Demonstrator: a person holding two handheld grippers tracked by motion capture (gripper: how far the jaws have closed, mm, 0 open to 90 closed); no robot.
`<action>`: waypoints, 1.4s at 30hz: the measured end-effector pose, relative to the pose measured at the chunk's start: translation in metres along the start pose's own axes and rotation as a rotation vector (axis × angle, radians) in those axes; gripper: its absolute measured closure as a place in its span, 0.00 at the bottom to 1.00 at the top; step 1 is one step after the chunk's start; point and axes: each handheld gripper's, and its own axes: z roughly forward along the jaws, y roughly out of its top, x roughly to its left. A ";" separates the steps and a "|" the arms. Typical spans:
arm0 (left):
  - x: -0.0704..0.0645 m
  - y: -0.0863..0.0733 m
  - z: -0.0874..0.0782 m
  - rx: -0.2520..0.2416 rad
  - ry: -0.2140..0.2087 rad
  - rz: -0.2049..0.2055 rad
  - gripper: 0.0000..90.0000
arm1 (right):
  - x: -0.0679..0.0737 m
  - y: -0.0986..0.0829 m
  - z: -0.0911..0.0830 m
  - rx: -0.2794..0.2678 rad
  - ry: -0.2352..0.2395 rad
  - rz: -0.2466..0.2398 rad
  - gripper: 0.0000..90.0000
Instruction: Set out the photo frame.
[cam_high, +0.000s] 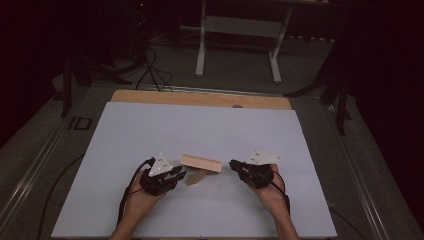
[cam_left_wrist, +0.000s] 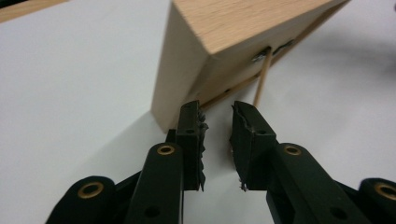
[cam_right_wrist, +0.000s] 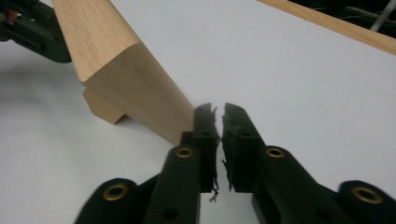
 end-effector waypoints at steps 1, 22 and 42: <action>-0.001 0.001 0.002 0.008 -0.005 0.001 0.85 | 0.001 0.001 0.002 0.000 -0.007 0.000 0.99; -0.004 0.006 0.020 0.054 -0.004 0.019 0.99 | 0.005 0.012 0.027 -0.007 0.020 0.041 1.00; -0.004 0.015 0.024 0.051 0.007 0.032 0.99 | 0.003 0.017 0.035 -0.013 0.053 0.053 1.00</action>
